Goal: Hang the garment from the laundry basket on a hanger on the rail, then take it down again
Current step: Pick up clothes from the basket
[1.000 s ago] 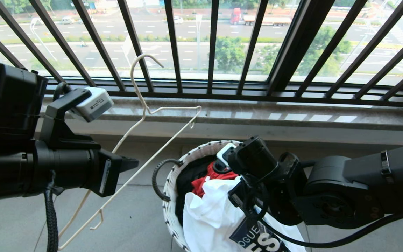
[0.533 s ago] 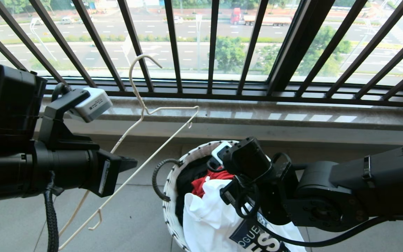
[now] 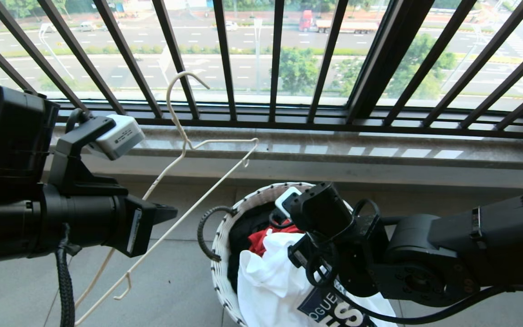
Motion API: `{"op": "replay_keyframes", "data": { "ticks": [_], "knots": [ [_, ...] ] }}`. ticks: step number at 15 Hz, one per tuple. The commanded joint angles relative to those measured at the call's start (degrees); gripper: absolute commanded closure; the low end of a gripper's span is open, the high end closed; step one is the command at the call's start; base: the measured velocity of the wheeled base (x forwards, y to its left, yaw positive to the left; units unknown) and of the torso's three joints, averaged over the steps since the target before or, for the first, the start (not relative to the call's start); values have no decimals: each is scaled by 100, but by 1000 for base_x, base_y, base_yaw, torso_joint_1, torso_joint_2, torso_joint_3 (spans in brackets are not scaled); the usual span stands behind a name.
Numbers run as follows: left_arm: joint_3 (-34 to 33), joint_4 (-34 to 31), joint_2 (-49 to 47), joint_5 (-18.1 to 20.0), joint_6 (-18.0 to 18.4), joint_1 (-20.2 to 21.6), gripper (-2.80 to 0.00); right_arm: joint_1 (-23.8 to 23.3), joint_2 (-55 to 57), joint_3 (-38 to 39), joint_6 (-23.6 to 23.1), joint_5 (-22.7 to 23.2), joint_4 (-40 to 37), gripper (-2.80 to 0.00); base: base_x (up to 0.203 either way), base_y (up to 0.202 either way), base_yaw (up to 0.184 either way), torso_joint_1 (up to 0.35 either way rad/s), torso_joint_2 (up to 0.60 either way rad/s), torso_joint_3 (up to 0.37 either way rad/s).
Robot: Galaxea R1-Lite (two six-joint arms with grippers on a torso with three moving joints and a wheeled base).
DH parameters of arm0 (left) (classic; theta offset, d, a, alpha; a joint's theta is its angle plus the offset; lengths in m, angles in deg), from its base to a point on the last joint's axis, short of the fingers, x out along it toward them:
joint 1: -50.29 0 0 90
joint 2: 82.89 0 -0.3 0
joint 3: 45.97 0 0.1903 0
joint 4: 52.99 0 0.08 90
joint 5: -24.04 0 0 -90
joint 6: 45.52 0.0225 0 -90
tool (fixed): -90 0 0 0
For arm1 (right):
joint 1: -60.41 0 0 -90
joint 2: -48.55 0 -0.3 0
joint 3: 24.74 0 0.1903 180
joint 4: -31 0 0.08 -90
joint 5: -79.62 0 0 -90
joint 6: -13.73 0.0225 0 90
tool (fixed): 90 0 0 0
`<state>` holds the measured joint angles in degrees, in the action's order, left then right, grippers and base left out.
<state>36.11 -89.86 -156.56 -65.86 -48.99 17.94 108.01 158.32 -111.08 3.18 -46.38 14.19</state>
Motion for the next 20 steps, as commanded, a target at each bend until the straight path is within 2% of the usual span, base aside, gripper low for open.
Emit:
{"op": "replay_keyframes", "data": {
  "ticks": [1, 3, 6, 13, 20],
  "knots": [
    [0, -3, 2, -1, -4, 1, 0, 90, -23, 86, -49, -28, 88, -280, 0, 0, 0, 0, 0, 0],
    [0, -3, -6, -1, -9, 1, 0, 82, -18, 228, -298, -142, 419, -280, 0, 0, 0, 0, 0, 0],
    [-9, -3, -34, 6, -11, 1, 0, 82, -25, 456, -719, -610, 1228, -280, 0, 0, 0, 0, 0, 0],
    [-18, -3, -60, -1, -13, 1, 0, 65, -378, 427, -738, -716, 1420, -280, 0, 0, 0, 0, 0, 0],
    [-79, 14, -69, -1, -4, 1, 0, 70, -240, 476, -799, -716, 1497, -280, 0, 0, 0, 0, 0, 0]
  ]
}}
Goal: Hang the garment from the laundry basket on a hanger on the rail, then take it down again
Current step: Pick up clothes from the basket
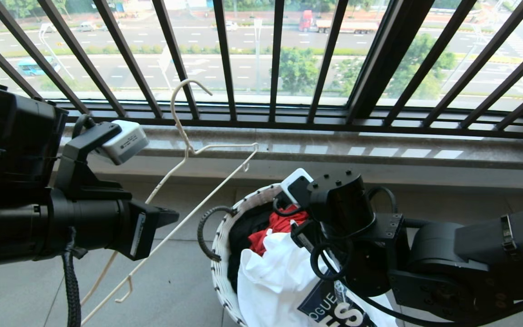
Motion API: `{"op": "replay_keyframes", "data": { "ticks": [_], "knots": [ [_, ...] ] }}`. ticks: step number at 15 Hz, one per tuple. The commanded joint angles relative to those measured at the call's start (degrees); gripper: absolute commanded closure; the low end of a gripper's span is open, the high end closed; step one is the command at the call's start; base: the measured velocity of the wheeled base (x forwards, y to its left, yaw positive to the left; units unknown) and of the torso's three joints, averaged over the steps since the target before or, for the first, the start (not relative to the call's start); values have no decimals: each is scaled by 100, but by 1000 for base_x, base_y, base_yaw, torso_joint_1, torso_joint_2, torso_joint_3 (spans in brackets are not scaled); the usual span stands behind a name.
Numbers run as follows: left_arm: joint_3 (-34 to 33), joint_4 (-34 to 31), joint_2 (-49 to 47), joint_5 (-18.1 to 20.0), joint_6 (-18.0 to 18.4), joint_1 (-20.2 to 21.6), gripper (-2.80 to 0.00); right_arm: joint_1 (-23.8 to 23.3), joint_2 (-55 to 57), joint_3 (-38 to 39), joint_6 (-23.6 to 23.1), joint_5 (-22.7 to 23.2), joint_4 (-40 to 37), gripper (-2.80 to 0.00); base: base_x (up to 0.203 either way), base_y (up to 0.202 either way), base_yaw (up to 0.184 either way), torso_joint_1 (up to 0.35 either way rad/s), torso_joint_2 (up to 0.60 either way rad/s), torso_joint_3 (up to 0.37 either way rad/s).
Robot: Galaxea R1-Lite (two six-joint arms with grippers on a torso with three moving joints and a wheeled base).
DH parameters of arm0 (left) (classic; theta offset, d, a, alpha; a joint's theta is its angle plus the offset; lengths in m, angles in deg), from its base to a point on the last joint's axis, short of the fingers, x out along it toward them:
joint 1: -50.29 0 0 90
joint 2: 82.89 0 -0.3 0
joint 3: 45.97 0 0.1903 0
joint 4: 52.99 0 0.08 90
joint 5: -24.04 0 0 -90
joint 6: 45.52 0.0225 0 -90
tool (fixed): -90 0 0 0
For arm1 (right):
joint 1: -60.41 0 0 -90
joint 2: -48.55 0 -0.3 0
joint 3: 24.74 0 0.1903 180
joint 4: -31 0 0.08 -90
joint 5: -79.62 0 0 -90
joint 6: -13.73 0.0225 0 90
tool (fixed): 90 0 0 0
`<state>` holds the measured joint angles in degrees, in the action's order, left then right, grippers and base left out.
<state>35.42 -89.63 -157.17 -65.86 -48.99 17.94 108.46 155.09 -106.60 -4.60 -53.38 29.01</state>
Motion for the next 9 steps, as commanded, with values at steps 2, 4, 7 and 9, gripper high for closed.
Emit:
{"op": "replay_keyframes", "data": {
  "ticks": [2, 4, 7, 9],
  "knots": [
    [-53, -16, -26, -1, -5, 1, 0, 120, 131, 75, -37, 9, 5, -280, 0, 0, 0, 0, 0, 0],
    [-53, -9, -78, -1, -13, 1, 0, 189, 224, 95, -30, 39, -1, -280, 0, 0, 0, 0, 0, 0],
    [-38, -8, -69, 8, -4, -17, 0, 204, 428, 83, -30, 98, 15, -280, 0, 0, 0, 0, 0, 0],
    [-24, -2, -1, 8, -4, -17, 0, 227, 466, 101, -30, 116, 7, -280, 0, 0, 0, 0, 0, 0]
  ]
}}
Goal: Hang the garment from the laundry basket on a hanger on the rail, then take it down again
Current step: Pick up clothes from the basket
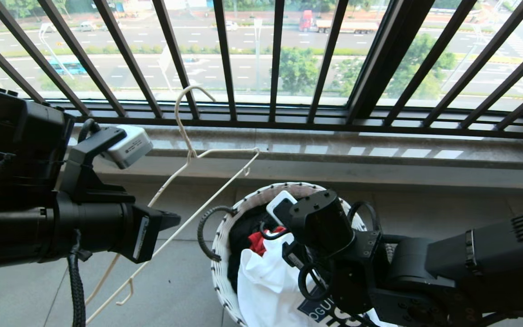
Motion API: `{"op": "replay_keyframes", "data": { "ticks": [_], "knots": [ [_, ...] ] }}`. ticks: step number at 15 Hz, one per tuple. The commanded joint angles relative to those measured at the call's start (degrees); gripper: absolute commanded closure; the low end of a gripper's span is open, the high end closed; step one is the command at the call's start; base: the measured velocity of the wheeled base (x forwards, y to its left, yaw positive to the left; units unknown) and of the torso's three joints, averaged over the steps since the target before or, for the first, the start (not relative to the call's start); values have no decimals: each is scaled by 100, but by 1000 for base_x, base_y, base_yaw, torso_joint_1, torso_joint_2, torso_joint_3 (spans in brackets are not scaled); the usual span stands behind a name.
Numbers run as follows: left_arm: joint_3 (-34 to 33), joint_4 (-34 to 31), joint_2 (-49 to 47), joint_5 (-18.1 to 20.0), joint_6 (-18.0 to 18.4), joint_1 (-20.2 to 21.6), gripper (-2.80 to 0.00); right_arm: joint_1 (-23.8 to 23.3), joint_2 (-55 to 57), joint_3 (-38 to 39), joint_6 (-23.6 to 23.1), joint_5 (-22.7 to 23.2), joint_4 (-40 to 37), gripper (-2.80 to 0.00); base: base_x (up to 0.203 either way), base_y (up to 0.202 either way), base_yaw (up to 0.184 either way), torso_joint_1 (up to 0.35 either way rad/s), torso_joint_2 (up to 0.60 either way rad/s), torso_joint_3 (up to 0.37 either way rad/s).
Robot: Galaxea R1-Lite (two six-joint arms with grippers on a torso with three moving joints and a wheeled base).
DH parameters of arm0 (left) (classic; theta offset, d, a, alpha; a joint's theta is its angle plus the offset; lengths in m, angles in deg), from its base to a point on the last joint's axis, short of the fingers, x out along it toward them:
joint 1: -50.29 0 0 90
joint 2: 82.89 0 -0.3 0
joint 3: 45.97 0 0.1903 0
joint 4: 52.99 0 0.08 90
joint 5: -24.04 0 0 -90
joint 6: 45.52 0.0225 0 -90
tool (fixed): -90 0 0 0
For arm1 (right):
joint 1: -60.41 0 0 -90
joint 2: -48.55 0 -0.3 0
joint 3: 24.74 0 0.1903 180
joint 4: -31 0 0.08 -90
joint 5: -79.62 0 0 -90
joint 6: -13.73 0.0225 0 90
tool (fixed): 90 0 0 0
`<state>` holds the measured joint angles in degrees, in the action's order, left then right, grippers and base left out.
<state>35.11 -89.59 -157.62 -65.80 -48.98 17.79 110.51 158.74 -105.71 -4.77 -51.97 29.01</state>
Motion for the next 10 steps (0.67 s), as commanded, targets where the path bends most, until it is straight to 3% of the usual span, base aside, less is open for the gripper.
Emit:
{"op": "replay_keyframes", "data": {
  "ticks": [1, 10],
  "knots": [
    [3, -6, 80, 9, 1, -2, 0, 37, 155, 12, -14, -25, 10, -280, 0, 0, 0, 0, 0, 0],
    [202, 5, -72, -7, -5, -2, 0, 43, 336, 3, -104, -18, 375, -280, 0, 0, 0, 0, 0, 0]
  ]
}}
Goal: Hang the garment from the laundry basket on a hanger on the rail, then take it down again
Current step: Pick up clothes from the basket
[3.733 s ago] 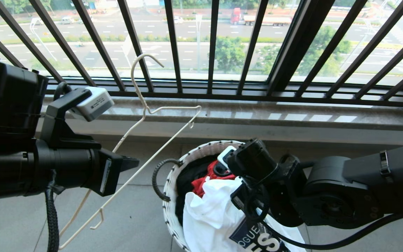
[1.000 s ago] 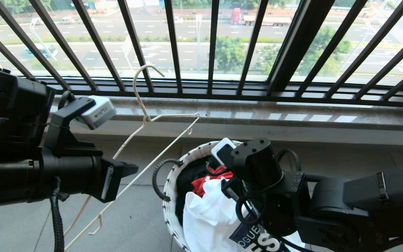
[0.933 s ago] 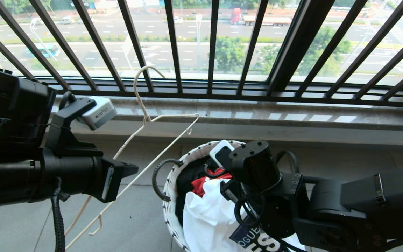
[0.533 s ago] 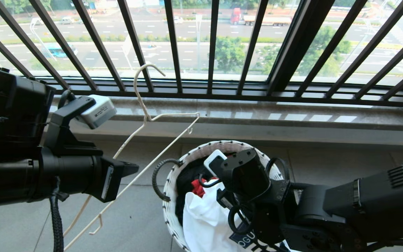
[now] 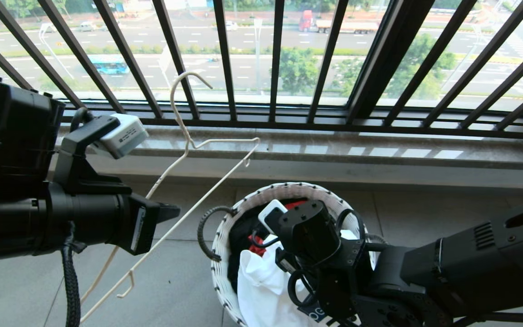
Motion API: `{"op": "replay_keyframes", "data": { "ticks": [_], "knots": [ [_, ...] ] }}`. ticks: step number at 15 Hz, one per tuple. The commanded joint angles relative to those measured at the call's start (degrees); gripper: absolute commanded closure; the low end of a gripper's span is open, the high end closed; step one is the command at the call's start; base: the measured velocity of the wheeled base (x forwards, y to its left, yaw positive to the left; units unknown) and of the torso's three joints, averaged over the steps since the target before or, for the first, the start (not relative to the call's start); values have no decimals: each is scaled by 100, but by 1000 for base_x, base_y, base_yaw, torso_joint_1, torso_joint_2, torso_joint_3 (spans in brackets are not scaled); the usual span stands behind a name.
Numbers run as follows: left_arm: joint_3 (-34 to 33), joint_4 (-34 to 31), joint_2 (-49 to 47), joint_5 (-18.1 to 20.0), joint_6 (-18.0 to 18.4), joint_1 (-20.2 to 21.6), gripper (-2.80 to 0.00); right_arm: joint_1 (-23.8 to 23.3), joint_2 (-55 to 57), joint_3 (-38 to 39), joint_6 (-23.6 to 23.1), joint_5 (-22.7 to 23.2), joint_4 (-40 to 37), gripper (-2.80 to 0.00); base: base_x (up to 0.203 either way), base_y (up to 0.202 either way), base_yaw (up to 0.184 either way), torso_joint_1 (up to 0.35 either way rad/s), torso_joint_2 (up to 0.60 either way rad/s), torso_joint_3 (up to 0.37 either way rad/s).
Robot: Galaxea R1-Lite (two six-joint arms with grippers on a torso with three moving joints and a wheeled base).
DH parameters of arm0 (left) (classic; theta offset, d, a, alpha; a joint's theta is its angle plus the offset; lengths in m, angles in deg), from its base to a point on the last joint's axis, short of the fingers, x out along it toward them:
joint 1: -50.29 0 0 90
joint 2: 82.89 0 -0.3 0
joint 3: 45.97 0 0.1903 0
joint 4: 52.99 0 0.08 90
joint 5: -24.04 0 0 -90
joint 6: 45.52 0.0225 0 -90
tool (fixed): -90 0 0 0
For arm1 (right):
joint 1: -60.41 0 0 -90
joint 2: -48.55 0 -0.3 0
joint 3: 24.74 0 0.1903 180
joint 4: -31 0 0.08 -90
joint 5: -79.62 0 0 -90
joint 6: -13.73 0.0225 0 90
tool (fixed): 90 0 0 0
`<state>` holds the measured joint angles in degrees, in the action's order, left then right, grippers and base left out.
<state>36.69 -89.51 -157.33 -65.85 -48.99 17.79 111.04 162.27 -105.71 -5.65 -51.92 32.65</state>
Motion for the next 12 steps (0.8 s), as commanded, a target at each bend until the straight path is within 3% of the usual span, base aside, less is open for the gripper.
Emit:
{"op": "replay_keyframes", "data": {
  "ticks": [1, 12],
  "knots": [
    [47, -3, -132, -7, 4, 7, 0, -13, -15, 15, -34, -30, 1, -280, 0, 0, 0, 0, 0, 0],
    [66, -4, -106, -72, 5, 6, 0, -288, -543, 160, -242, -65, -292, -280, 0, 0, 0, 0, 0, 0]
  ]
}}
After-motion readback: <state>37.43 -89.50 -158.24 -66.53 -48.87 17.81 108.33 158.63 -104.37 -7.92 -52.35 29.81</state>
